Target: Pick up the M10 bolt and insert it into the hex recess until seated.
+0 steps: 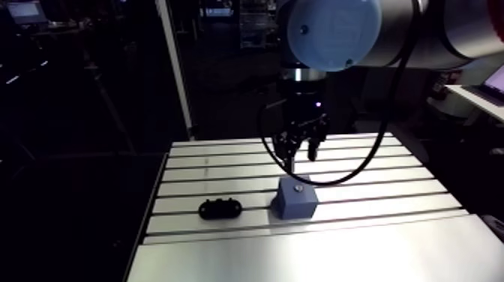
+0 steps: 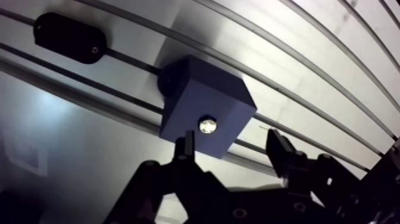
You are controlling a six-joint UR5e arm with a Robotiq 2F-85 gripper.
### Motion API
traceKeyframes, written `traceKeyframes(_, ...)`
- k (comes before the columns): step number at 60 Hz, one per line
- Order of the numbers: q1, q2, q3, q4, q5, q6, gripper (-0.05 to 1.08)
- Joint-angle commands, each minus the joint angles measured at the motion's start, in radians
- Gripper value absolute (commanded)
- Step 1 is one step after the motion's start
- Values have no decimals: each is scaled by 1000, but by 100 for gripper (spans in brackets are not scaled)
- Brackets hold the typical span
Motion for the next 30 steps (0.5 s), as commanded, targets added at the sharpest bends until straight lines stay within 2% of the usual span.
traceKeyframes(1,0,-4,4,-20,0,81,103)
traceKeyframes(9,-3,-5,12,-34,5,119,107)
traceKeyframes(30,-4,-28,21,-32,3,309,108)
